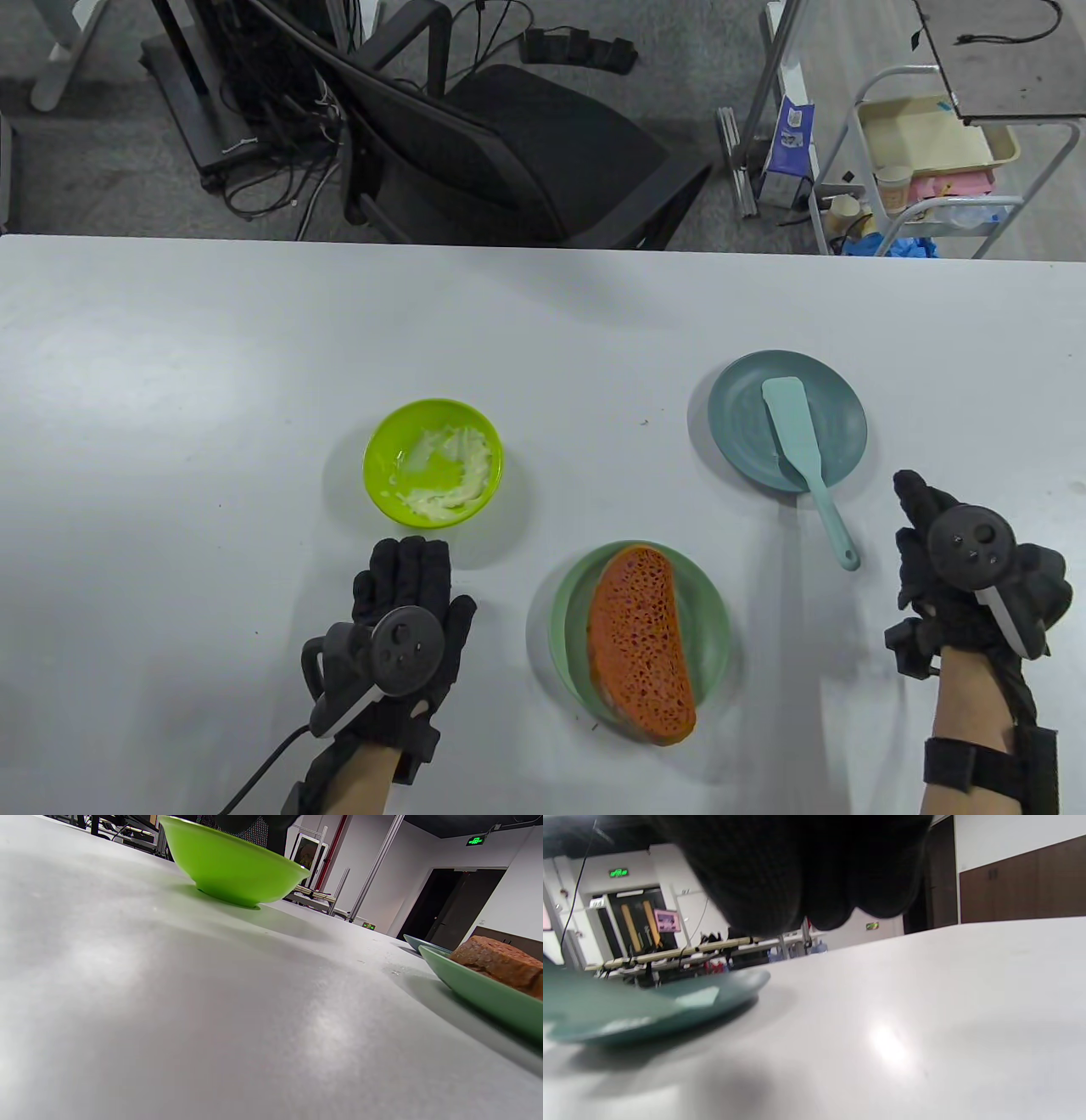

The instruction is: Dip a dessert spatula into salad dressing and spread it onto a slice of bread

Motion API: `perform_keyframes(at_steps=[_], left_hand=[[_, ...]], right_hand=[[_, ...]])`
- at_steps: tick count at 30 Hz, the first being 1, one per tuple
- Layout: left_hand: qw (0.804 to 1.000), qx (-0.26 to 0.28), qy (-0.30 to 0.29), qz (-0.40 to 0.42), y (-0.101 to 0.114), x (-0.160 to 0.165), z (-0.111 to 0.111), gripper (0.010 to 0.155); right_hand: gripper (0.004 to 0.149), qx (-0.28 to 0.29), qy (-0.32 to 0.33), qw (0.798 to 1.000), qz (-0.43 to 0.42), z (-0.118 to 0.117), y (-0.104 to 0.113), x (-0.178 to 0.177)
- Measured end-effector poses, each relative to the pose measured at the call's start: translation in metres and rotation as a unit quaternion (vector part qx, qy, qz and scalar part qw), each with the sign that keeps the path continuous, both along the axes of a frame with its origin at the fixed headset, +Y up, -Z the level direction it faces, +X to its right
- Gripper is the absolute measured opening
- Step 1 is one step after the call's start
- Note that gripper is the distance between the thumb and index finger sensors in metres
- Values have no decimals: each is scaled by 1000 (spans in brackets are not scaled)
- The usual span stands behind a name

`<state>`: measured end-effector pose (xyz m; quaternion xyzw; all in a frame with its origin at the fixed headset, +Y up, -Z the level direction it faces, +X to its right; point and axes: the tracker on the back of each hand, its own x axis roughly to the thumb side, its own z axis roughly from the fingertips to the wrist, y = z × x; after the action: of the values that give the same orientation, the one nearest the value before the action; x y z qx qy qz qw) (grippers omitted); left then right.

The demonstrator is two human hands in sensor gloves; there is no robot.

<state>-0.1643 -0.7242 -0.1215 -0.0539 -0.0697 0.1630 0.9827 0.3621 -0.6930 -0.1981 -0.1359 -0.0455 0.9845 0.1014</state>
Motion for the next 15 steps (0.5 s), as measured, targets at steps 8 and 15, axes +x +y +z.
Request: perform_keyframes(at_steps=[8, 15], left_hand=[[1000, -1, 8, -5, 0, -1, 1, 70], [1000, -7, 3, -9, 1, 0, 1, 70]], right_hand=[[74, -28, 53, 998, -30, -13, -25, -7], [78, -39, 101, 993, -38, -18, -33, -23]])
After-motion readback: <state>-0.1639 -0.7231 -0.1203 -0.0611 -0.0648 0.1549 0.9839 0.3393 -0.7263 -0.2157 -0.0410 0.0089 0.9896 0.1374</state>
